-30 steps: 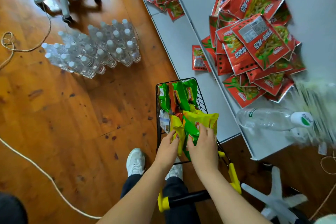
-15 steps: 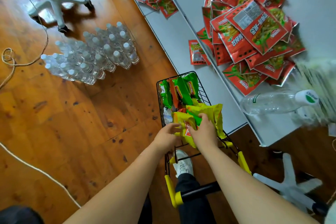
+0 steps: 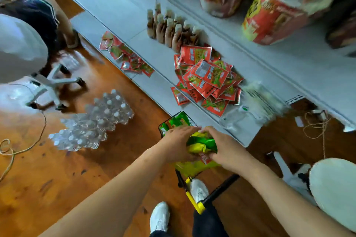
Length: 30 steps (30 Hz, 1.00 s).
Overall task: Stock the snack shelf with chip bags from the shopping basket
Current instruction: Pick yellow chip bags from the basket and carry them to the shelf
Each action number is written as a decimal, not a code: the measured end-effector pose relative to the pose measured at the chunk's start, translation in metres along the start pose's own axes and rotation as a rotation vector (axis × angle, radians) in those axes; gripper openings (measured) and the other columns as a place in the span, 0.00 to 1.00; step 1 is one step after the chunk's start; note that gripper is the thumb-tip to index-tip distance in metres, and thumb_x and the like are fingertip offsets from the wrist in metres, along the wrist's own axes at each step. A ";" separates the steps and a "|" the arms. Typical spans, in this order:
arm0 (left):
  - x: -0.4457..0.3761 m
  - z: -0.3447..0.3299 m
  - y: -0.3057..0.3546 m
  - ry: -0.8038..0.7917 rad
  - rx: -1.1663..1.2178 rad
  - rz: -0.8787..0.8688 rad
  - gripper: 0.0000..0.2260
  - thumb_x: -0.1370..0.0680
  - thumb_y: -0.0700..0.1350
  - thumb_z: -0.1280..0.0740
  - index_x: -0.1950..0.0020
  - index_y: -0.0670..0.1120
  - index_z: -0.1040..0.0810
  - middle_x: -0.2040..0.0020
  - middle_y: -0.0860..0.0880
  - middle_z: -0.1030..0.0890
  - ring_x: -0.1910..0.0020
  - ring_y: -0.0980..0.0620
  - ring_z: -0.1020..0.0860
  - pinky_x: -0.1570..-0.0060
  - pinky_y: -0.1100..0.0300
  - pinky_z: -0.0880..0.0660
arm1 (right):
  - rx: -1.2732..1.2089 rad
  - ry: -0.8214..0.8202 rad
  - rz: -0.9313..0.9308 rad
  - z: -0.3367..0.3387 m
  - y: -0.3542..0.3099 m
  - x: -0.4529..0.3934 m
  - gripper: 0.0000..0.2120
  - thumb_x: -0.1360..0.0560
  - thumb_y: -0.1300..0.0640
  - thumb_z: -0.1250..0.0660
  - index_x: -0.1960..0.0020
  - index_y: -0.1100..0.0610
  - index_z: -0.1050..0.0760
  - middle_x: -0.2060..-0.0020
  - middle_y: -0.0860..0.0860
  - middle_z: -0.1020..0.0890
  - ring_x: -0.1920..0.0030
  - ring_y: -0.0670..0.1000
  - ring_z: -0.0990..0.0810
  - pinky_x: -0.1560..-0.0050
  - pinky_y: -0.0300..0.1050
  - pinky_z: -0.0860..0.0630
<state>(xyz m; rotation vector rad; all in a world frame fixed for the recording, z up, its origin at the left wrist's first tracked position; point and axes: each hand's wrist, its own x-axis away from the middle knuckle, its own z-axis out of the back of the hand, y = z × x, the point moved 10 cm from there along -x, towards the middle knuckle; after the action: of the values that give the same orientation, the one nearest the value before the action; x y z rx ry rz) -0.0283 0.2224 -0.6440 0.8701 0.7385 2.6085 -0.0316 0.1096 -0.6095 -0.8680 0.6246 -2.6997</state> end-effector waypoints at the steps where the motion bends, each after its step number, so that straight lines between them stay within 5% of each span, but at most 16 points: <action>1: 0.010 0.012 0.018 -0.020 0.053 -0.016 0.38 0.31 0.57 0.25 0.25 0.56 0.37 0.30 0.52 0.27 0.31 0.49 0.29 0.33 0.53 0.31 | -0.044 0.023 -0.025 0.019 -0.006 0.017 0.35 0.30 0.57 0.29 0.30 0.41 0.41 0.42 0.46 0.22 0.45 0.52 0.21 0.51 0.49 0.24; 4: 0.040 0.037 0.067 -0.021 0.169 -0.014 0.25 0.30 0.55 0.26 0.35 0.53 0.26 0.43 0.51 0.19 0.44 0.50 0.21 0.43 0.55 0.24 | -0.104 0.186 -0.099 0.069 -0.010 0.074 0.43 0.29 0.55 0.28 0.23 0.42 0.50 0.36 0.46 0.25 0.37 0.51 0.25 0.42 0.46 0.28; 7: 0.060 0.051 0.111 0.046 0.423 0.054 0.16 0.31 0.59 0.27 0.47 0.53 0.22 0.52 0.51 0.15 0.53 0.51 0.17 0.48 0.51 0.20 | -0.171 0.563 -0.239 0.113 0.007 0.152 0.44 0.28 0.44 0.29 0.22 0.50 0.51 0.29 0.49 0.32 0.30 0.52 0.34 0.32 0.47 0.34; 10: 0.073 0.043 0.164 0.081 0.634 0.088 0.26 0.40 0.69 0.31 0.50 0.54 0.21 0.53 0.51 0.14 0.53 0.51 0.16 0.48 0.49 0.20 | -0.624 0.716 -0.438 0.102 0.044 0.225 0.49 0.34 0.29 0.36 0.22 0.50 0.50 0.25 0.50 0.37 0.26 0.51 0.38 0.28 0.52 0.37; 12: 0.084 0.032 0.217 0.064 0.691 0.046 0.24 0.37 0.69 0.31 0.50 0.54 0.20 0.51 0.51 0.15 0.53 0.53 0.17 0.49 0.55 0.19 | -0.919 0.744 -0.491 0.086 0.067 0.262 0.50 0.39 0.23 0.37 0.25 0.47 0.42 0.29 0.47 0.30 0.31 0.48 0.30 0.31 0.52 0.32; 14: 0.091 0.014 0.271 0.027 0.737 0.021 0.14 0.27 0.60 0.29 0.48 0.52 0.21 0.50 0.50 0.16 0.57 0.58 0.19 0.60 0.69 0.22 | -1.092 0.782 -0.497 0.083 0.085 0.299 0.40 0.38 0.25 0.35 0.32 0.45 0.31 0.38 0.46 0.21 0.41 0.45 0.21 0.39 0.48 0.25; 16: 0.092 -0.008 0.324 -0.013 0.757 0.004 0.09 0.23 0.55 0.32 0.47 0.52 0.23 0.50 0.50 0.17 0.58 0.58 0.20 0.67 0.71 0.26 | -1.138 0.860 -0.500 0.091 0.109 0.343 0.27 0.33 0.33 0.32 0.39 0.45 0.27 0.46 0.46 0.17 0.48 0.43 0.19 0.45 0.42 0.23; 20: 0.091 -0.059 0.446 -0.100 0.754 -0.097 0.14 0.22 0.61 0.36 0.42 0.55 0.26 0.44 0.52 0.20 0.49 0.53 0.21 0.52 0.64 0.25 | -1.154 1.092 -0.539 0.109 0.184 0.447 0.23 0.33 0.34 0.29 0.45 0.47 0.22 0.50 0.44 0.16 0.48 0.44 0.18 0.45 0.44 0.22; 22: 0.095 -0.096 0.514 -0.201 0.706 -0.187 0.11 0.21 0.59 0.37 0.43 0.55 0.28 0.49 0.56 0.20 0.50 0.57 0.23 0.57 0.72 0.27 | -1.199 1.183 -0.585 0.110 0.226 0.505 0.11 0.27 0.44 0.30 0.48 0.48 0.21 0.54 0.43 0.15 0.51 0.43 0.18 0.51 0.34 0.23; 24: 0.102 -0.141 0.584 -0.326 0.667 -0.247 0.16 0.27 0.58 0.32 0.43 0.52 0.26 0.47 0.53 0.18 0.49 0.56 0.19 0.55 0.69 0.24 | -1.254 1.282 -0.639 0.104 0.271 0.565 0.04 0.24 0.49 0.32 0.52 0.47 0.21 0.59 0.42 0.15 0.57 0.40 0.18 0.59 0.29 0.25; 27: 0.104 -0.212 0.673 -0.471 0.602 -0.304 0.24 0.34 0.58 0.27 0.41 0.51 0.24 0.47 0.49 0.15 0.49 0.51 0.16 0.46 0.50 0.19 | -1.334 1.445 -0.724 0.086 0.340 0.649 0.16 0.30 0.38 0.32 0.52 0.49 0.19 0.59 0.46 0.14 0.57 0.43 0.16 0.55 0.40 0.21; 30: 0.106 -0.273 0.751 -0.513 0.557 -0.362 0.14 0.28 0.55 0.28 0.45 0.56 0.25 0.50 0.52 0.16 0.51 0.52 0.17 0.49 0.53 0.20 | -1.416 1.527 -0.791 0.063 0.405 0.718 0.31 0.38 0.29 0.33 0.47 0.52 0.21 0.54 0.48 0.14 0.54 0.46 0.16 0.49 0.49 0.20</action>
<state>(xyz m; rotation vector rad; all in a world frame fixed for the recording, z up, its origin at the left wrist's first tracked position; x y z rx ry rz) -0.3635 -0.4559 -0.3648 1.3340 1.3330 1.7664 -0.5280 -0.5152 -0.3948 1.5363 3.0583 -2.5834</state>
